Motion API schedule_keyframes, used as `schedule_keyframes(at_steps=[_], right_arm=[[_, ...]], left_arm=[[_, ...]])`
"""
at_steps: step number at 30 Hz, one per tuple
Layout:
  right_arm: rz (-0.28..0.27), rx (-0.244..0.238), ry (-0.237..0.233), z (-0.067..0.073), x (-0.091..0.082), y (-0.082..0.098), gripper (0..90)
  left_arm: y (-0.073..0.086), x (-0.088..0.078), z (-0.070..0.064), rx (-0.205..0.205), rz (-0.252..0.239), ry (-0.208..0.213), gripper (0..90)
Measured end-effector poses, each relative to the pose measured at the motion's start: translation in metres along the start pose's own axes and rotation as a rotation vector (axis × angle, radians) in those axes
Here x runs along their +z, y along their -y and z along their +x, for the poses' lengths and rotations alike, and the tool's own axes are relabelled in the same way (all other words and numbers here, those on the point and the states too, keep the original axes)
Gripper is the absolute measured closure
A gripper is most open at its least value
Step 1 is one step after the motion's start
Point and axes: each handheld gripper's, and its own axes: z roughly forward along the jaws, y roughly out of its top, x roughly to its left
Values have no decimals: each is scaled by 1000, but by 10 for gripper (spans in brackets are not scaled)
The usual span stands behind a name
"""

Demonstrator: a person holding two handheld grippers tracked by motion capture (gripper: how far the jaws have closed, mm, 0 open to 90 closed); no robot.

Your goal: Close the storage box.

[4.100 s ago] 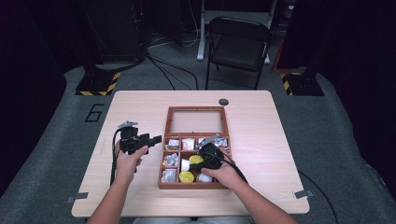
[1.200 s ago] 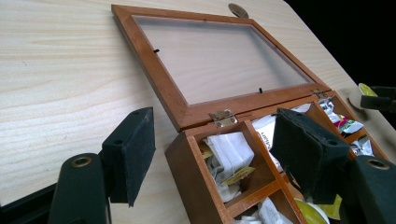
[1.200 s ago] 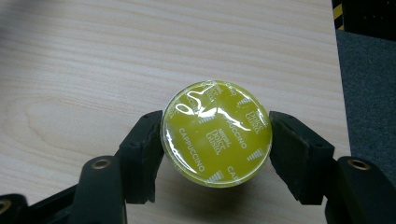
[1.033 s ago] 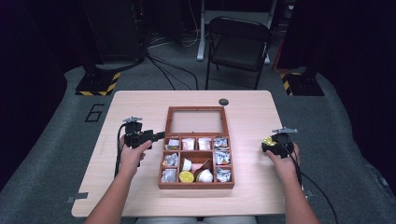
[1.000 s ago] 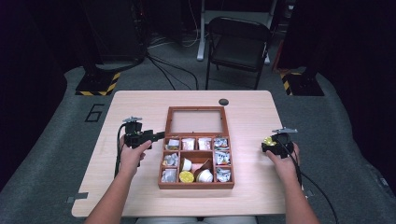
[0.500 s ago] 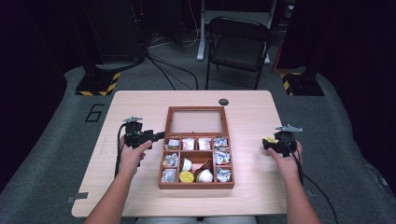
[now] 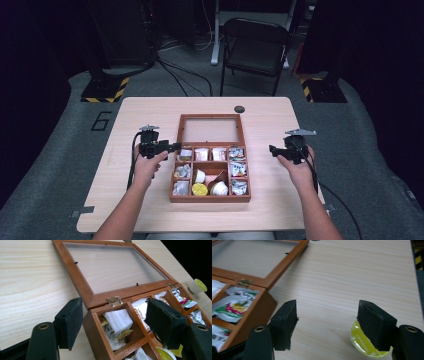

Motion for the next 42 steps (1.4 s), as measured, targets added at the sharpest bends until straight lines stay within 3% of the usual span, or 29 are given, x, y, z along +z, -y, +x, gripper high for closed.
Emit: schedule_keyframes(at_steps=[6,9,18,21,27,39,42], right_arm=[[-6,-13,-54,12,-4,-8,318],[-9,-33,-75,18,-5,-13,317],[-8,-44,-140,38,-12,-30,317],[-10,-63,-154,45,-13,-37,317],[-23,-64,-189,56,-7,-50,321],[2,-95,-196,70,5,-66,328],[-3,-109,-191,72,9,-70,327]], left_arm=[[-3,8,-4,13,10,4,300],[-3,11,-4,0,17,0,300],[-12,7,-9,24,11,-20,301],[-16,6,-10,20,2,-6,313],[-21,11,-12,14,5,-15,309],[-31,11,-16,26,-3,-23,315],[-33,15,-16,50,1,-25,331]])
